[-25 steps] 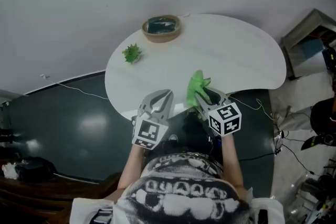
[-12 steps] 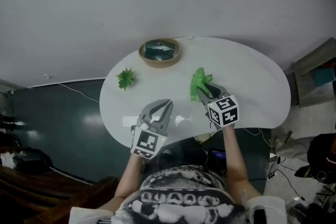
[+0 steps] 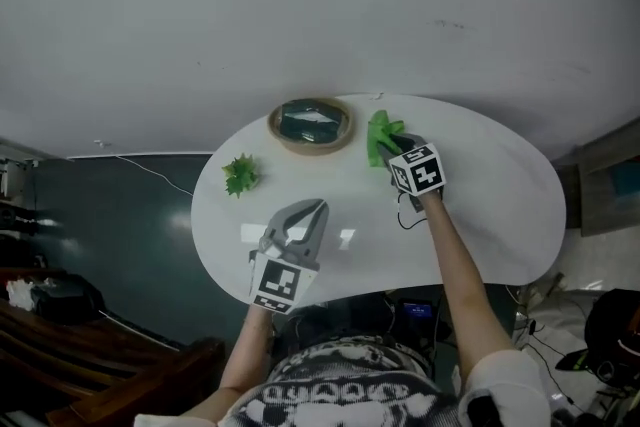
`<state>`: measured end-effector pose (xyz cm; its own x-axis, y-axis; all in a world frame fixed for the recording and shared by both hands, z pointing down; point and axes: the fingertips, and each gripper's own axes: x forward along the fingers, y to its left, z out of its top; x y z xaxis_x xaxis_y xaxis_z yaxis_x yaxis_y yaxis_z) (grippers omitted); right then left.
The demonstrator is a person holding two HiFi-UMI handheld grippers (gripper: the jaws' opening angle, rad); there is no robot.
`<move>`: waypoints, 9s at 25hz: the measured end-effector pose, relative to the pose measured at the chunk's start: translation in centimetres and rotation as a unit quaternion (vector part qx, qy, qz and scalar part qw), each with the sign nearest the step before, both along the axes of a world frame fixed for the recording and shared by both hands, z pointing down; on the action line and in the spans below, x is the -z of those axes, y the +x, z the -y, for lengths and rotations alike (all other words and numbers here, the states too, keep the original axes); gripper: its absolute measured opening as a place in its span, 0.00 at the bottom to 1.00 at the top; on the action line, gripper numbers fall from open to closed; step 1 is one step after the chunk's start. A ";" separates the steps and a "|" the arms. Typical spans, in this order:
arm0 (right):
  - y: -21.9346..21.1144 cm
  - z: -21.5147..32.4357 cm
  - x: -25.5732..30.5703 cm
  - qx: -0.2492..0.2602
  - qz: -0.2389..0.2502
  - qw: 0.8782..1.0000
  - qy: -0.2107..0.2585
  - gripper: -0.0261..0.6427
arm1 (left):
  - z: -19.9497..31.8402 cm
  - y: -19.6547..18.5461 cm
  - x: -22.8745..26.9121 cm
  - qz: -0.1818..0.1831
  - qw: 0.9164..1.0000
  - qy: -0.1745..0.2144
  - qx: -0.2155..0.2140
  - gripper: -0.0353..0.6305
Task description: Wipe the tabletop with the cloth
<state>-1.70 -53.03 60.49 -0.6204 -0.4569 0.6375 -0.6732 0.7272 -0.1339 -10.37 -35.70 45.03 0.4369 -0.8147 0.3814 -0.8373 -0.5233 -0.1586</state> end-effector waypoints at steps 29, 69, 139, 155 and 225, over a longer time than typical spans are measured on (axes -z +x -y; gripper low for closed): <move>39.8 5.6 -6.2 -0.214 -0.210 0.953 -0.042 0.22 | 2.4 4.3 -1.8 0.014 0.999 -0.024 -0.019 0.07; -24.8 -23.9 3.3 0.198 0.008 0.980 -0.004 0.22 | -21.7 -24.9 -2.1 0.004 0.983 -0.013 0.185 0.07; 53.3 -13.9 -5.6 -0.231 -0.112 0.964 -0.070 0.22 | -8.7 26.7 -3.7 0.007 0.997 -0.026 -0.073 0.07; 42.7 -17.2 -2.6 -0.184 -0.043 0.981 -0.047 0.22 | -11.4 21.4 -2.6 0.017 0.999 -0.023 -0.030 0.07; 26.3 -31.6 -6.9 -0.125 -0.038 0.985 -0.115 0.22 | -22.7 15.9 -4.5 -0.017 0.999 -0.028 -0.027 0.07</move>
